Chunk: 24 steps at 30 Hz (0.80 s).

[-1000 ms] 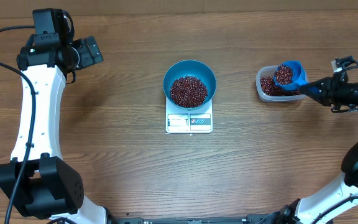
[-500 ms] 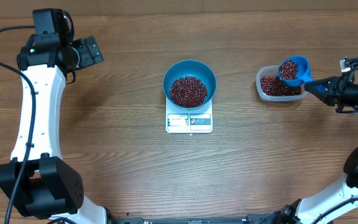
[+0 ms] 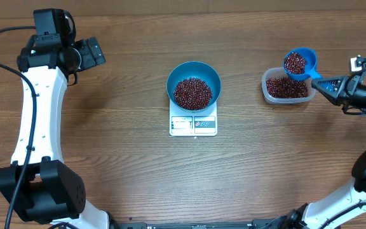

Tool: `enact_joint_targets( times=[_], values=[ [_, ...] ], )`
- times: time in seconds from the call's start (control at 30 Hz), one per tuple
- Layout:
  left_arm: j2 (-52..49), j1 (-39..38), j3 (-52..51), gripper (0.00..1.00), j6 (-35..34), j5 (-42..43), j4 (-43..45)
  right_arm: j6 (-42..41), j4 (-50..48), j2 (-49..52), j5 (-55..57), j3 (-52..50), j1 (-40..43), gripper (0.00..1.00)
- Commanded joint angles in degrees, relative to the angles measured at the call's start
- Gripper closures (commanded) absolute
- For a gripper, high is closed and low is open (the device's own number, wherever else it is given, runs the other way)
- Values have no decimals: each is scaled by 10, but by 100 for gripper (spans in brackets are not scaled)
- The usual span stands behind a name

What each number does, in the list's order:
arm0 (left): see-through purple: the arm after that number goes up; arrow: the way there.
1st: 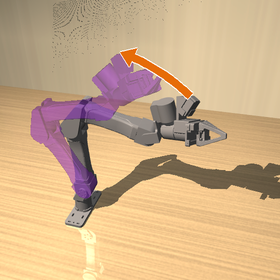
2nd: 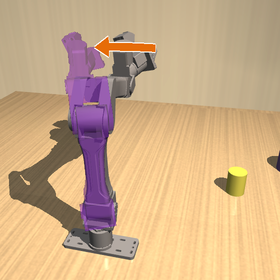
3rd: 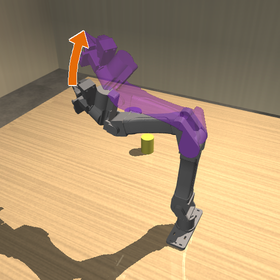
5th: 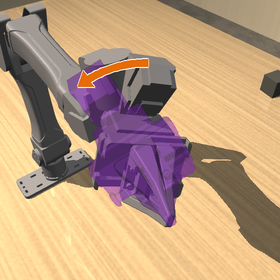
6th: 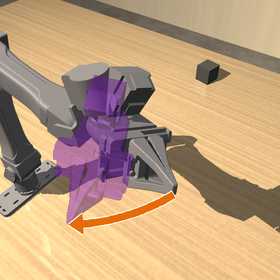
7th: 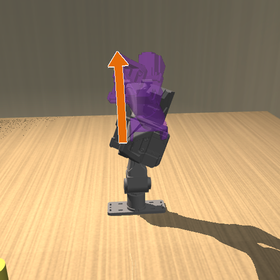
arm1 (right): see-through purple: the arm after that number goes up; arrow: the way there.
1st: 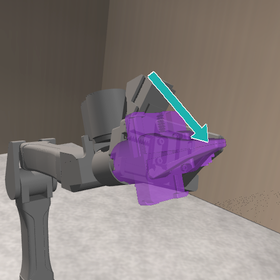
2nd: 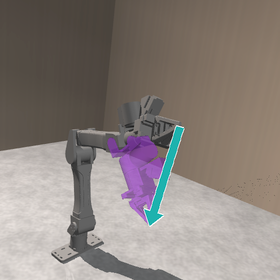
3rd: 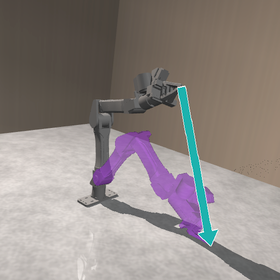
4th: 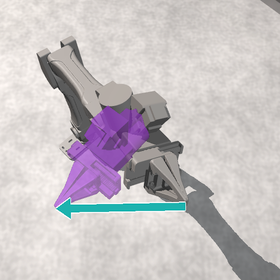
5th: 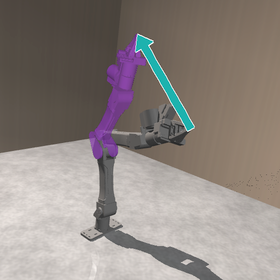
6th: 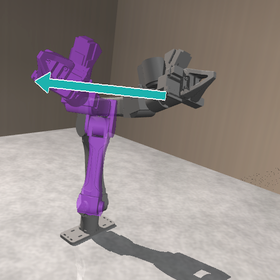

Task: Scoop item into bowl and weigh 150g on scale
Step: 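Lift the filled scoop up out of the tub, right gripper, then carry the scoop left over the teal bowl, right gripper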

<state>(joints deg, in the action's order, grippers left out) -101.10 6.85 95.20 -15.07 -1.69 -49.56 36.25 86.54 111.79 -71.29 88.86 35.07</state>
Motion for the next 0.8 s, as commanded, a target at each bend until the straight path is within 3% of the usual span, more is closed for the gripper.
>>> enact_joint_targets(
  times=[0.0, 0.53, 0.77],
  values=[
    [-5, -5, 4, 1, -2, 2, 1, 20, 2, -25, -49, 13, -15, 96],
    [-5, -5, 4, 0, -2, 2, 1, 20, -57, -25, -83, 13, -247, 96],
    [-5, -5, 4, 0, -2, 2, 1, 15, -134, -25, -11, 13, -346, 96]
  ],
)
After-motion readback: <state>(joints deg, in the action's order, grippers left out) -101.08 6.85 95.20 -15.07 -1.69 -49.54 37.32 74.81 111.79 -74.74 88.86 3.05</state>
